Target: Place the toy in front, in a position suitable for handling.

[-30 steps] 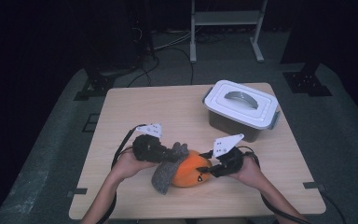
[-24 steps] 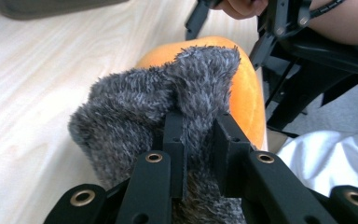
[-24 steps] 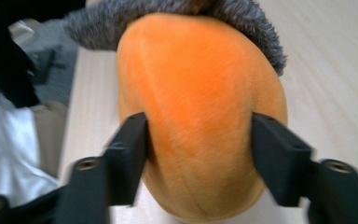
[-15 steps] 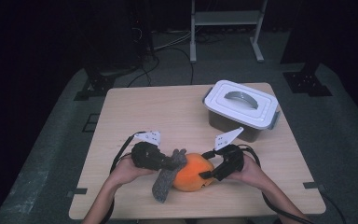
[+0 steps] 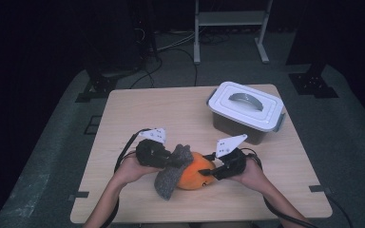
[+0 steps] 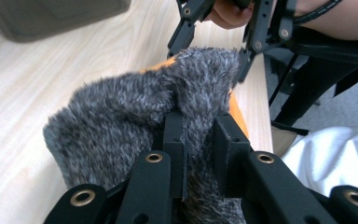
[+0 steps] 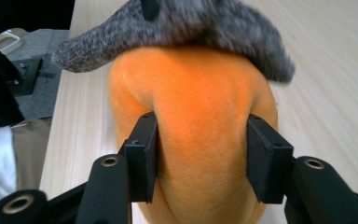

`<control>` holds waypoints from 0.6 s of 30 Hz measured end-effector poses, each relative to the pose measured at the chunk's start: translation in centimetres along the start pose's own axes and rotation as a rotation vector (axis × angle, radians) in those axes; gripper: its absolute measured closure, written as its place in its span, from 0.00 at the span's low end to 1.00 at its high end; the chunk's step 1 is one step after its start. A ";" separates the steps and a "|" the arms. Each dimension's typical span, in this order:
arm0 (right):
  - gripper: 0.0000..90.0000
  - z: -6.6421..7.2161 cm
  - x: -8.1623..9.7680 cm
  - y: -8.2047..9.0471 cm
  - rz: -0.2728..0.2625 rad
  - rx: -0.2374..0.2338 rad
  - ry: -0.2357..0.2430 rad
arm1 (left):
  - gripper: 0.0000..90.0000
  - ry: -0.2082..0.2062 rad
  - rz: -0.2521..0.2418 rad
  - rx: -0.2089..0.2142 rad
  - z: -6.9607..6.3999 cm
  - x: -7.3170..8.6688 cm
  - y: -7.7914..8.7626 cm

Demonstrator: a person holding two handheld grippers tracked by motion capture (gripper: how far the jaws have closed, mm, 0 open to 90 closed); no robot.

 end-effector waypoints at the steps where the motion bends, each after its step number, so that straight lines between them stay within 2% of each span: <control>1: 0.54 -0.1 0.5 0.3 0.009 -0.001 -0.004 | 0.85 0.008 0.001 0.000 0.0 0.5 0.0; 3: 0.54 -0.1 0.9 0.5 0.015 -0.002 -0.007 | 0.85 0.020 0.003 0.004 0.0 1.0 0.1; 4: 0.54 0.0 1.5 0.8 0.023 -0.001 -0.016 | 0.85 0.036 0.008 0.004 0.1 1.8 0.3; 7: 0.53 0.1 1.6 0.9 0.025 0.008 -0.015 | 0.85 0.053 -0.001 0.000 0.3 2.1 0.4; 8: 0.53 0.2 1.5 0.9 0.023 0.013 -0.012 | 0.85 0.052 -0.002 -0.001 0.3 2.0 0.5; 10: 0.53 0.4 1.0 0.6 0.021 0.028 0.002 | 0.85 0.025 0.011 -0.011 0.1 1.2 0.4; 13: 0.53 0.6 0.7 0.4 0.012 0.030 0.009 | 0.85 0.004 -0.016 0.007 -0.2 -0.1 0.2; 15: 0.53 0.8 0.6 0.4 0.010 0.031 0.011 | 0.85 -0.004 -0.018 0.009 -0.3 -0.4 0.0; 16: 0.52 0.9 0.7 0.5 0.014 0.034 0.021 | 0.85 -0.005 -0.002 0.011 -0.2 -0.5 -0.4; 18: 0.51 0.9 1.1 0.7 0.024 0.030 0.027 | 0.85 0.002 0.007 0.005 -0.1 -0.2 -0.4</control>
Point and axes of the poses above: each handheld gripper's, and its own axes: y roughly backward along the jaws, x roughly out of its underside, z roughly to its left, the point moved 8 cm from there along -y, roughly forward along the jaws, and after that the axes turned 15 degrees about x, right-handed, at the moved point
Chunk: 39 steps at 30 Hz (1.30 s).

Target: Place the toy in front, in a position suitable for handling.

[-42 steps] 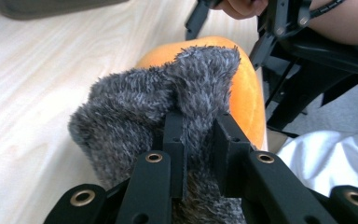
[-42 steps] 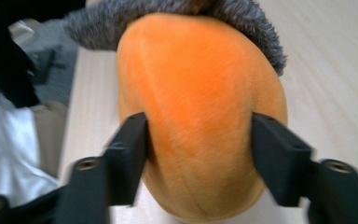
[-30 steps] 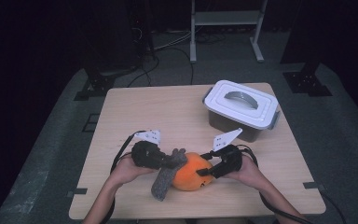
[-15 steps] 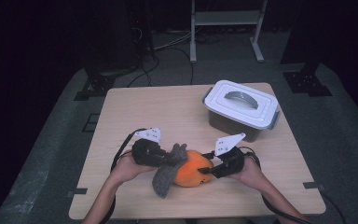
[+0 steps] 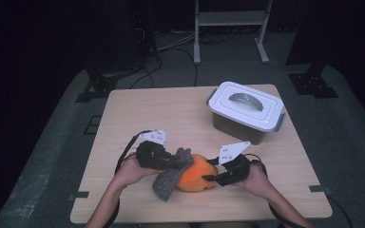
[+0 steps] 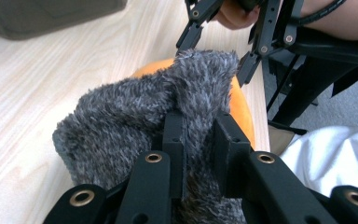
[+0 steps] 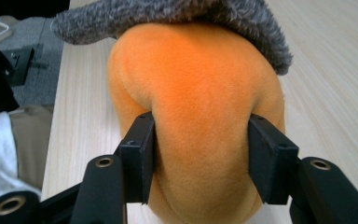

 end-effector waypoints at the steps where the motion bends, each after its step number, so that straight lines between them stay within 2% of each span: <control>1: 0.51 0.0 0.3 0.1 0.001 -0.002 -0.001 | 0.85 0.005 0.008 -0.006 0.1 0.3 0.1; 2: 0.51 0.0 0.3 0.1 0.001 -0.002 -0.001 | 0.85 0.005 0.008 -0.006 0.1 0.3 0.1; 5: 0.49 0.3 0.7 0.4 0.007 -0.005 0.003 | 0.85 0.040 0.022 -0.021 0.5 1.8 0.5; 6: 0.49 0.7 0.7 0.4 0.011 -0.002 0.020 | 0.85 0.066 0.015 -0.023 0.7 2.5 0.8; 8: 0.48 0.8 0.7 0.4 0.014 0.002 0.026 | 0.85 0.071 0.007 -0.017 0.7 2.8 0.9; 9: 0.48 0.9 0.5 0.3 0.013 0.001 0.042 | 0.85 0.064 0.005 -0.021 0.6 2.8 0.9; 11: 0.47 0.9 0.4 0.2 0.013 -0.002 0.044 | 0.85 0.061 0.004 -0.021 0.4 2.6 0.9; 16: 0.46 1.0 -0.1 -0.2 0.011 -0.017 0.042 | 0.85 -0.008 -0.011 0.012 -0.7 0.0 0.1; 18: 0.45 1.1 -0.1 -0.3 0.007 -0.022 0.037 | 0.85 -0.019 -0.012 0.022 -1.0 -0.5 -0.1; 19: 0.45 1.1 -0.1 -0.3 0.006 -0.022 0.042 | 0.85 -0.044 0.020 0.018 -1.3 -0.9 -0.8; 20: 0.45 1.1 0.0 -0.2 0.008 -0.022 0.045 | 0.85 -0.047 0.034 0.016 -1.4 -0.9 -1.0; 23: 0.43 1.0 0.3 -0.1 0.009 -0.028 0.048 | 0.85 -0.041 0.040 0.016 -1.3 -0.5 -1.1; 24: 0.37 1.0 0.5 0.1 0.009 -0.040 0.031 | 0.85 -0.028 0.039 0.018 -1.2 0.1 -0.9; 25: 0.37 1.0 0.5 0.1 0.009 -0.040 0.031 | 0.85 -0.028 0.039 0.018 -1.2 0.1 -0.9; 26: 0.33 0.8 0.5 0.4 0.004 -0.036 0.009 | 0.85 -0.010 0.029 0.026 -1.3 0.8 -0.6; 29: 0.23 0.4 0.9 0.6 0.034 -0.029 -0.021 | 0.85 -0.006 0.035 0.035 -1.4 1.5 -0.3; 30: 0.23 0.4 0.9 0.6 0.034 -0.029 -0.021 | 0.85 -0.003 0.031 0.039 -1.6 1.8 -0.2; 31: 0.21 0.2 1.4 0.3 0.057 -0.054 -0.063 | 0.85 -0.001 0.027 0.042 -1.8 2.1 -0.1; 32: 0.21 0.2 1.4 0.3 0.057 -0.054 -0.063 | 0.85 -0.001 0.027 0.042 -1.8 2.1 -0.1; 33: 0.20 0.4 1.7 -0.2 0.085 -0.097 -0.100 | 0.85 -0.003 0.021 0.052 -2.0 2.2 -0.3; 35: 0.27 0.8 1.7 -0.8 0.098 -0.118 -0.093 | 0.85 -0.008 0.023 0.057 -2.1 2.0 -0.4; 36: 0.27 0.8 1.7 -0.8 0.098 -0.118 -0.093 | 0.85 -0.008 0.023 0.057 -2.1 2.0 -0.4; 37: 0.34 1.0 1.5 -0.8 0.097 -0.111 -0.078 | 0.85 -0.012 0.020 0.062 -2.2 1.8 -0.4; 38: 0.46 0.8 1.0 -0.6 0.078 -0.081 -0.032 | 0.86 -0.016 0.016 0.064 -2.2 1.6 -0.3; 39: 0.46 0.8 1.0 -0.6 0.078 -0.081 -0.032 | 0.86 -0.016 0.009 0.064 -2.2 1.2 -0.3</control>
Point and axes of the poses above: each handheld gripper's, and its own axes: y roughly backward along the jaws, x roughly out of its underside, z roughly to its left, the point moved 8 cm from there along -y, roughly forward along the jaws, and after that the axes turned 15 degrees about x, right-handed, at the moved point
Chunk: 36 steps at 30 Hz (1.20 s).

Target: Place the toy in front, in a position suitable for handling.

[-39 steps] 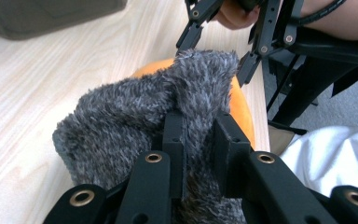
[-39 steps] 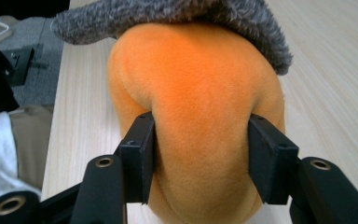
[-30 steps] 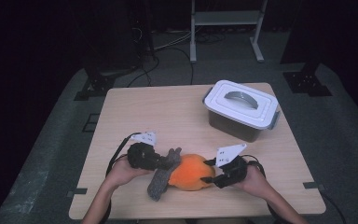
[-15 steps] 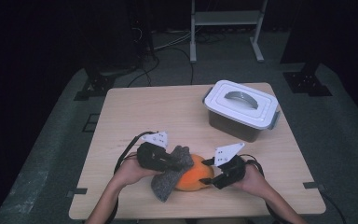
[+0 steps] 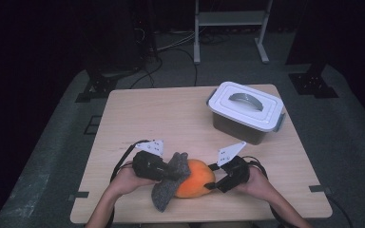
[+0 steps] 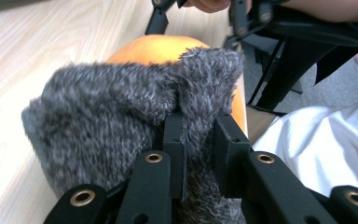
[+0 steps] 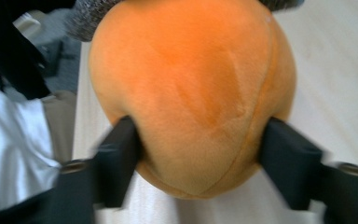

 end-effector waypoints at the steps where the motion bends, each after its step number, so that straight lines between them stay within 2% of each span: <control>1: 0.50 -0.1 -0.7 0.3 -0.031 0.034 0.028 | 0.85 -0.008 -0.005 -0.001 0.0 -0.4 0.1; 2: 0.51 -0.1 -1.0 0.4 -0.042 0.046 0.046 | 0.86 -0.027 -0.013 -0.010 -0.1 -1.5 0.2; 3: 0.51 0.1 -1.3 0.4 -0.049 0.059 0.067 | 0.85 -0.027 -0.013 -0.010 -0.1 -1.5 0.2; 4: 0.51 0.1 -1.3 0.4 -0.049 0.059 0.067 | 0.85 -0.034 -0.011 -0.016 -0.1 -1.9 0.1; 5: 0.51 0.3 -1.7 0.3 -0.042 0.077 0.094 | 0.85 -0.035 0.012 -0.037 0.2 -2.2 0.0; 7: 0.52 0.1 -1.5 0.2 -0.030 0.083 0.112 | 0.85 -0.034 0.020 -0.045 0.4 -2.2 -0.1; 8: 0.52 0.1 -1.5 0.2 -0.030 0.083 0.112 | 0.85 -0.028 0.025 -0.051 0.5 -2.0 0.0; 9: 0.53 -0.2 -0.9 0.3 -0.019 0.082 0.107 | 0.86 -0.004 0.032 -0.076 1.1 -1.1 0.2; 10: 0.53 -0.2 -0.9 0.3 -0.019 0.082 0.107 | 0.86 -0.004 0.032 -0.076 1.1 -1.1 0.2; 11: 0.53 -0.6 -0.3 0.5 -0.015 0.075 0.106 | 0.86 0.029 0.027 -0.088 1.7 -0.1 0.7; 13: 0.52 -0.8 -0.1 0.6 -0.012 0.075 0.102 | 0.86 0.052 0.010 -0.087 2.0 0.6 1.1; 14: 0.52 -0.8 -0.2 0.5 -0.014 0.073 0.098 | 0.86 0.054 -0.003 -0.082 2.0 0.7 1.1; 17: 0.50 -0.8 -0.7 0.4 -0.020 0.078 0.091 | 0.86 0.041 -0.002 -0.082 1.8 0.5 1.0; 20: 0.49 -0.8 -1.2 0.3 -0.040 0.076 0.068 | 0.85 0.007 -0.016 -0.067 1.4 -0.8 0.8; 23: 0.46 -1.0 -1.3 0.2 -0.041 0.083 0.060 | 0.86 0.009 0.002 -0.082 1.5 -0.9 0.6; 24: 0.41 -1.2 -1.0 0.1 -0.034 0.076 0.033 | 0.86 0.020 0.010 -0.095 1.8 -0.7 0.6; 26: 0.32 -1.3 -0.6 0.0 -0.020 0.054 -0.008 | 0.86 0.033 0.002 -0.089 2.0 -0.2 0.6; 27: 0.32 -1.3 -0.6 0.0 -0.020 0.054 -0.008 | 0.86 0.033 0.002 -0.089 2.0 -0.2 0.6; 28: 0.27 -1.2 0.0 -0.1 0.001 0.018 -0.061 | 0.86 0.042 -0.009 -0.077 2.0 0.3 0.6; 29: 0.26 -1.1 0.3 -0.1 0.011 0.005 -0.084 | 0.86 0.047 -0.015 -0.072 2.0 0.6 0.6; 31: 0.26 -0.9 0.7 -0.3 0.019 -0.007 -0.101 | 0.86 0.052 -0.027 -0.064 1.9 0.9 0.8; 34: 0.30 -0.7 0.7 -0.6 0.024 -0.014 -0.115 | 0.86 0.053 -0.028 -0.063 1.8 0.9 0.8; 35: 0.44 -0.7 0.4 -0.5 0.022 0.003 -0.094 | 0.86 0.045 -0.021 -0.064 1.6 0.7 0.7; 36: 0.49 -0.7 0.1 -0.4 0.014 0.019 -0.076 | 0.86 0.045 -0.021 -0.064 1.6 0.7 0.7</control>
Point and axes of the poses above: each handheld gripper's, and its own axes: y roughly backward along the jaws, x roughly out of its underside, z roughly to its left, the point moved 8 cm from there along -y, roughly forward along the jaws, and after that the axes turned 15 degrees about x, right-handed, at the moved point
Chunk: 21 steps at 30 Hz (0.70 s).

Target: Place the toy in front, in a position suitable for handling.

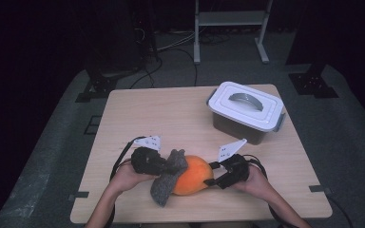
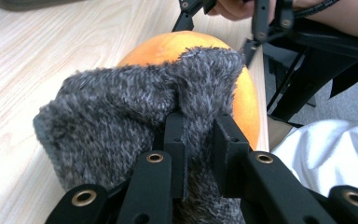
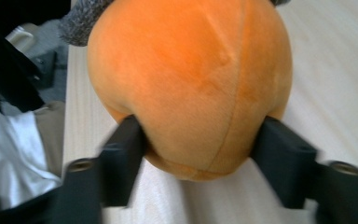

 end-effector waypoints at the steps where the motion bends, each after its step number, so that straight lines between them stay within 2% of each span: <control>1: 0.52 -0.1 -0.3 0.2 -0.011 0.019 0.026 | 0.86 -0.007 0.002 0.000 -0.2 -0.2 0.0; 2: 0.54 -0.2 -0.7 0.4 -0.027 0.038 0.043 | 0.86 -0.027 0.002 -0.001 -0.6 -0.9 0.1; 3: 0.54 -0.2 -0.7 0.4 -0.027 0.038 0.043 | 0.86 -0.027 0.002 -0.001 -0.6 -0.9 0.1; 4: 0.55 -0.3 -1.1 0.7 -0.047 0.052 0.063 | 0.86 -0.040 0.001 -0.001 -0.9 -1.4 0.2; 5: 0.55 -0.3 -1.9 1.4 -0.076 0.079 0.104 | 0.86 -0.067 -0.016 0.018 -1.5 -2.5 0.1; 6: 0.55 -0.3 -1.9 1.4 -0.076 0.079 0.104 | 0.86 -0.067 -0.016 0.018 -1.5 -2.5 0.1; 7: 0.55 -0.1 -2.2 1.5 -0.080 0.092 0.131 | 0.86 -0.077 -0.014 0.018 -1.7 -3.1 -0.2; 8: 0.55 0.1 -2.5 1.6 -0.080 0.098 0.150 | 0.86 -0.092 0.013 0.007 -1.8 -3.5 -0.5; 10: 0.55 0.2 -2.2 1.4 -0.067 0.103 0.158 | 0.86 -0.089 0.062 -0.027 -1.4 -3.4 -1.1; 12: 0.55 0.0 -1.9 1.4 -0.062 0.102 0.157 | 0.86 -0.079 0.060 -0.023 -1.2 -3.1 -1.1; 14: 0.50 -0.5 -1.3 1.4 -0.058 0.089 0.123 | 0.87 -0.045 0.041 -0.023 -0.6 -2.2 -0.8; 17: 0.38 -0.3 -0.8 1.3 -0.049 0.023 0.036 | 0.87 -0.011 0.003 0.010 -0.4 -1.1 -0.4; 18: 0.38 -0.3 -0.8 1.3 -0.049 0.023 0.036 | 0.87 -0.011 0.003 0.010 -0.4 -1.1 -0.4; 19: 0.33 -0.3 -0.5 1.0 -0.030 -0.011 -0.004 | 0.87 -0.006 -0.015 0.023 -0.3 -0.7 -0.2; 21: 0.31 -0.4 -0.4 0.9 -0.023 -0.012 -0.014 | 0.87 -0.006 -0.014 0.025 -0.3 -0.5 -0.2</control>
Point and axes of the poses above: each handheld gripper's, and its own axes: y roughly backward along the jaws, x roughly out of its underside, z roughly to its left, the point moved 8 cm from there along -y, roughly forward along the jaws, and after that the axes turned 15 degrees about x, right-handed, at the moved point
